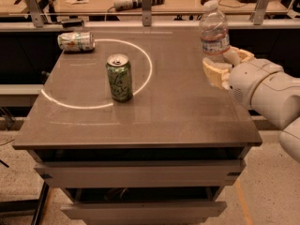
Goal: Knock coke can over
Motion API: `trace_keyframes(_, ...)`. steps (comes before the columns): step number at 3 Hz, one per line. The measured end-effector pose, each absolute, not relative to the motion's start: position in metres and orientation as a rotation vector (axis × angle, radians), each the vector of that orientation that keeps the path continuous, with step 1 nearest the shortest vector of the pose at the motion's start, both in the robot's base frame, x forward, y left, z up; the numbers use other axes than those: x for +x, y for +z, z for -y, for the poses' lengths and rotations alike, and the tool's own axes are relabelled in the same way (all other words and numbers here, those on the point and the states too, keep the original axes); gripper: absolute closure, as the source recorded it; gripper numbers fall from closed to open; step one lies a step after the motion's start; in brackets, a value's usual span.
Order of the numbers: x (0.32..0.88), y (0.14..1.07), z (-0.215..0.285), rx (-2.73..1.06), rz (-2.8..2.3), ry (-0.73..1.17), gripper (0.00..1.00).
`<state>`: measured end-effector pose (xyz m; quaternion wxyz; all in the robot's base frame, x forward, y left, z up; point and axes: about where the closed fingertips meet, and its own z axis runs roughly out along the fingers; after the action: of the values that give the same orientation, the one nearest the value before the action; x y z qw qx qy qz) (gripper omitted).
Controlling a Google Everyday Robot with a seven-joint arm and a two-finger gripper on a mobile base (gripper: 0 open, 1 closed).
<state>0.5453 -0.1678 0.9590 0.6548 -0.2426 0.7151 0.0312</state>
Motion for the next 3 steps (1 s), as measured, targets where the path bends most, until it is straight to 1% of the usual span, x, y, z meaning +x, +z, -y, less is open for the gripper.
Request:
trace_keyframes(1, 0.552, 0.976, 0.176, -0.551, -1.559, 0.146, 1.00)
trace_keyframes(3, 0.566, 1.037, 0.219, -0.611, -1.466, 0.247, 1.00)
